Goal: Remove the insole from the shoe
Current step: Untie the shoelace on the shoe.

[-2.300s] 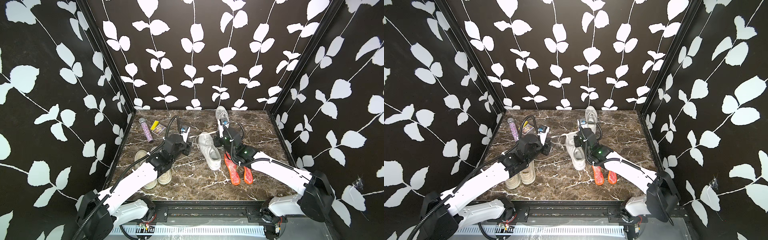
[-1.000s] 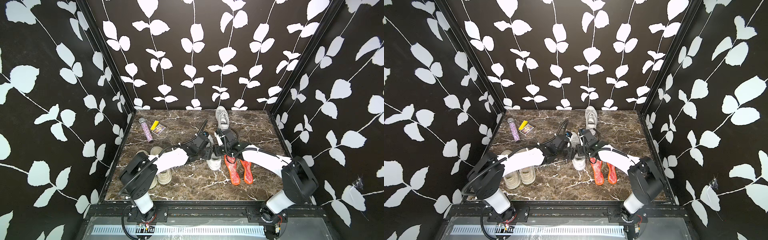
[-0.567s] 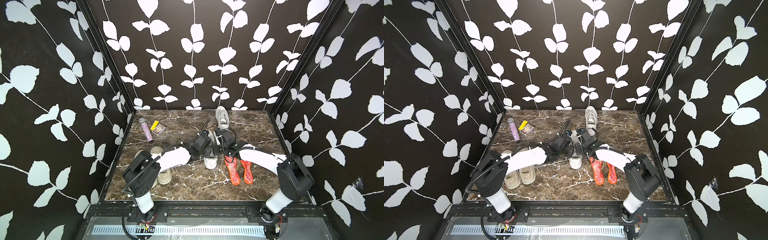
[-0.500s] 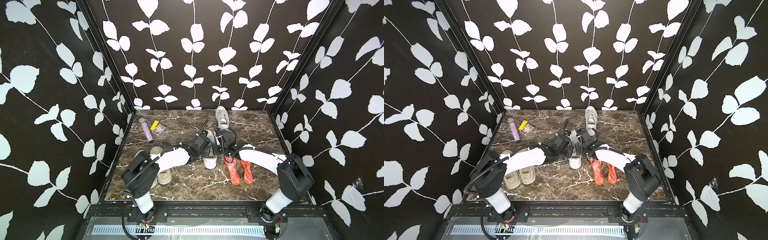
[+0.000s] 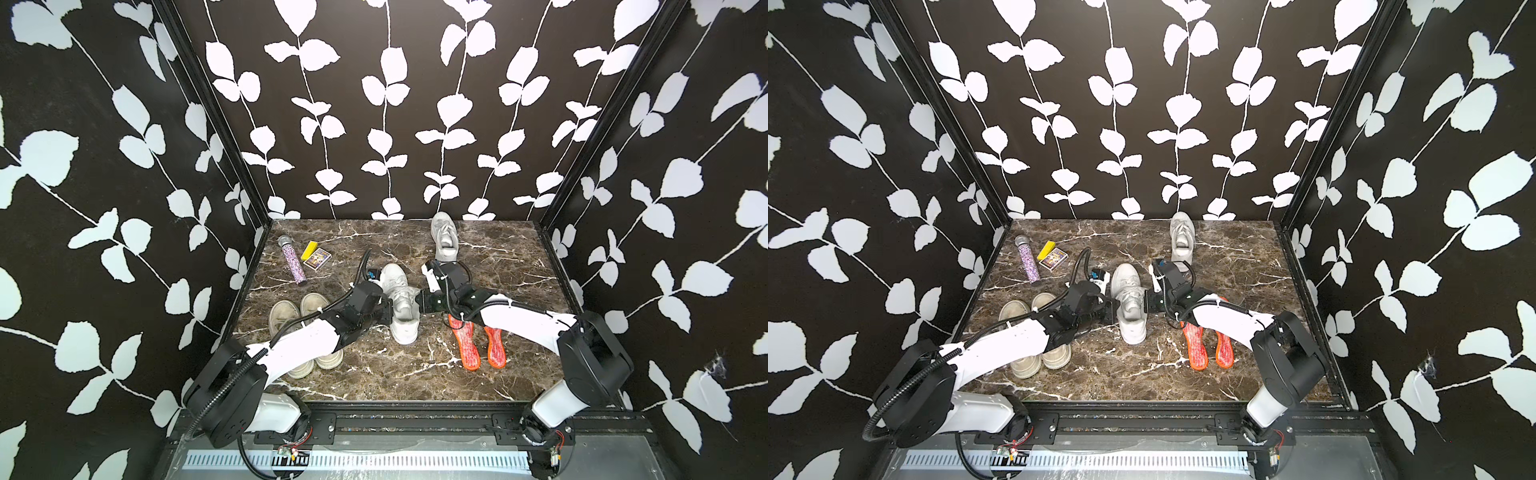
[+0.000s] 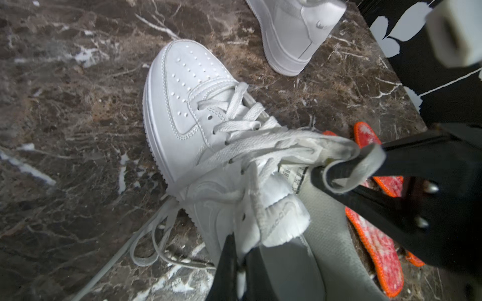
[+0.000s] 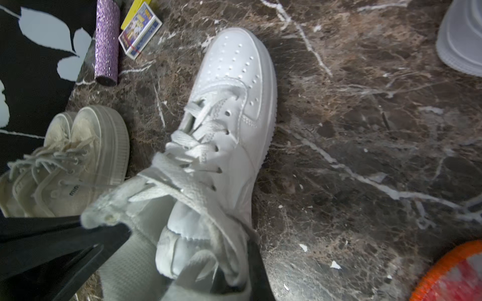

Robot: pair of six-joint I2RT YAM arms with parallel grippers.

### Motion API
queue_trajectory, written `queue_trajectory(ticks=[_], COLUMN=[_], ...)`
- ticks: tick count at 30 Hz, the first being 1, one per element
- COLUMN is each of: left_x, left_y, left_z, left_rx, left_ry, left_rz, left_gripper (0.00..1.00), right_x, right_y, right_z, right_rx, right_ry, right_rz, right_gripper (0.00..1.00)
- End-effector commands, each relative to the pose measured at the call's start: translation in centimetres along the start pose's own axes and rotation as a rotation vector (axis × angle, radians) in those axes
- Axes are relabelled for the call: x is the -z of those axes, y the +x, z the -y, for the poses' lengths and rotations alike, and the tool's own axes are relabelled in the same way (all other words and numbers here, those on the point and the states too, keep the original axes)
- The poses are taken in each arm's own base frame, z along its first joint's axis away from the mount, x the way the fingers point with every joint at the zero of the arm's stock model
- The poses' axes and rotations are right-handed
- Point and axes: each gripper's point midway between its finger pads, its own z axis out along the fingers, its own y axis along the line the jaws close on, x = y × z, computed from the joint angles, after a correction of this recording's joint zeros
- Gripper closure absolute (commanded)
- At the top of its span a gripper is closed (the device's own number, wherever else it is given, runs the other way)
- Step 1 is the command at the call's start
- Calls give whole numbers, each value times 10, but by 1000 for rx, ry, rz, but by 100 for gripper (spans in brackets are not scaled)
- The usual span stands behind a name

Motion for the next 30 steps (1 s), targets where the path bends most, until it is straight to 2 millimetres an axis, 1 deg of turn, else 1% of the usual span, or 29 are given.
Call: queue_trajectory(ticks=[1,2,3,6,7,9,10,11,12,14,15,18,20,22,26,30], left_x=[16,15,14,8,6,0,-3,-4,-6,-7,-6,-4,-4,-7,-14,-18], left_y=[8,5,5,8,12,20,26,29,31,32,31,27,26,29,33,28], left_z=[-45,-42,-29,-5,4,26,32,34,35,34,33,35,36,36,43,44], left_rx=[30,32,11,-53,-82,-155,-188,-210,-225,-257,-275,-327,-357,-388,-429,-438], left_ry=[-178,-166,-132,-82,-56,32,57,64,66,60,48,42,44,44,71,60], left_rz=[8,17,14,-14,-27,-58,-79,-96,-110,-127,-134,-142,-152,-178,-225,-214], left_gripper=[100,100,100,100,97,88,85,84,81,70,64,51,46,41,36,29], right_x=[12,11,11,10,11,11,12,12,12,14,16,23,31,39,50,58], right_y=[-19,-19,-18,-14,-13,-10,-9,-9,-9,-9,-11,-13,-12,-12,-6,3], right_z=[55,51,48,36,32,27,23,22,21,22,21,22,22,22,20,20], right_rx=[22,33,42,81,96,115,121,124,126,125,130,136,145,155,182,195], right_ry=[245,230,218,171,155,136,121,113,109,119,120,134,143,147,140,133], right_rz=[55,49,43,19,8,-5,-9,-11,-15,-21,-19,-20,-26,-29,-57,-99], right_gripper=[100,100,100,100,100,100,96,91,84,71,67,60,56,51,44,43])
